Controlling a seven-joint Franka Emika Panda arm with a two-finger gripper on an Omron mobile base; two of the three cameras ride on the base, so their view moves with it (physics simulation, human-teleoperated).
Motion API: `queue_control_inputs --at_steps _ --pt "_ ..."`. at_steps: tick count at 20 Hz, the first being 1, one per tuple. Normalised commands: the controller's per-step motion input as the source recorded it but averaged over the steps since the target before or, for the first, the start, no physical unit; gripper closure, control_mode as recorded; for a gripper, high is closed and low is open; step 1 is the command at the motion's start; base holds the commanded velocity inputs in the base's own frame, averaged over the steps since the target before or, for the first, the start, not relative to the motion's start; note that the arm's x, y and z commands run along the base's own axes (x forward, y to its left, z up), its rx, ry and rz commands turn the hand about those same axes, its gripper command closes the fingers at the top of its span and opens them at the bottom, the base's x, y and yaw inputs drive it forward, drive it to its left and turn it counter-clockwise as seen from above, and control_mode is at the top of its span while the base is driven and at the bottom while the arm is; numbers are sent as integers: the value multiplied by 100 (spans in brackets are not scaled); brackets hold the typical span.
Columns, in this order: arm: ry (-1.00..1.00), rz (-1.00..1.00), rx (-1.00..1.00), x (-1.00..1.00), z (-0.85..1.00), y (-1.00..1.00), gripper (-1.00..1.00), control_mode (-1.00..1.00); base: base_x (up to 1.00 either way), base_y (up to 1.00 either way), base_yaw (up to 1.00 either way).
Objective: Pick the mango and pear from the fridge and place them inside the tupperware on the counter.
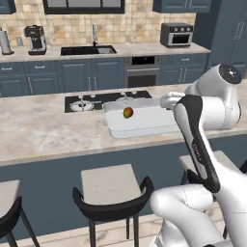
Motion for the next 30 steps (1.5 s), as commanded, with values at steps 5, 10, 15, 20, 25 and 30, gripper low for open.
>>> queue_control_inputs --at_steps 5,10,15,20,25,30 --pt "0 22 -18 -84 4 20 -100 -100 0 0 0" --pt "3 0 -18 -66 1 31 -100 -100 0 0 0" --pt "5 -12 -7 -48 0 9 -100 100 -20 -3 -3" --pt "0 0 0 0 0 0 -100 100 -100 -36 -15" --pt "0 0 0 0 0 0 -100 100 -98 -66 -36" --pt "0 0 0 0 0 0 -100 100 -39 -74 -56"
